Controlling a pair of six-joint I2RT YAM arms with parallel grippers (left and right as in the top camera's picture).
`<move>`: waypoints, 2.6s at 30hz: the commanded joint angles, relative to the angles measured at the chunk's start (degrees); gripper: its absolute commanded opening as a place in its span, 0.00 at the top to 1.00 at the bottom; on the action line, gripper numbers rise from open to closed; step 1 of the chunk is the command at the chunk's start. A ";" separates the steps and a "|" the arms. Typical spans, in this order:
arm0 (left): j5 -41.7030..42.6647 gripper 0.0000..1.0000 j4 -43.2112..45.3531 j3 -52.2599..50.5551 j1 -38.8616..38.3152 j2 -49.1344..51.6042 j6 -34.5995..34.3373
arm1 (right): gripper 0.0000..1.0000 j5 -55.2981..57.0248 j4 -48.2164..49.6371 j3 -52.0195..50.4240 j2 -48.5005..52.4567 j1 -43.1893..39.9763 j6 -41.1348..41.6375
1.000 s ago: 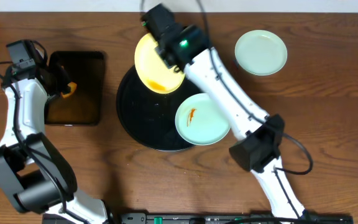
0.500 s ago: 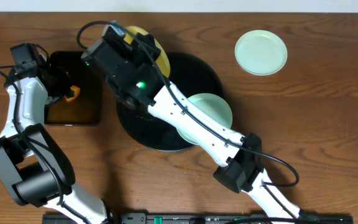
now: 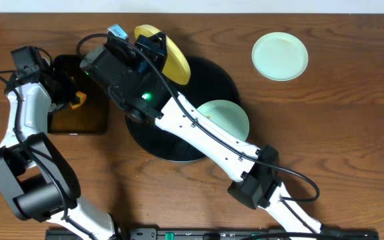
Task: Clean dirty plates on tray and stack at the side
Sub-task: 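Carry the yellow plate right and set it on the light-blue plate, then reach the right gripper to the remaining light-blue plate rim and grasp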
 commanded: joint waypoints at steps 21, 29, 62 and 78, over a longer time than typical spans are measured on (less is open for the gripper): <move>0.33 0.93 -0.35 -0.26 0.24 -0.17 0.74 | 0.99 -93.83 -22.34 1.29 -1.88 -32.44 48.30; 0.33 0.93 -0.33 -0.26 0.24 -0.17 0.74 | 0.99 -92.83 -29.49 1.22 -1.88 -52.39 48.76; 0.33 0.93 -0.42 -0.26 0.22 -0.17 0.72 | 0.32 -89.50 -31.28 -10.78 -2.73 -60.76 44.39; 0.33 0.93 -1.40 -0.26 0.22 -0.20 0.70 | 0.01 -67.06 -47.32 -22.91 -16.33 -35.63 57.46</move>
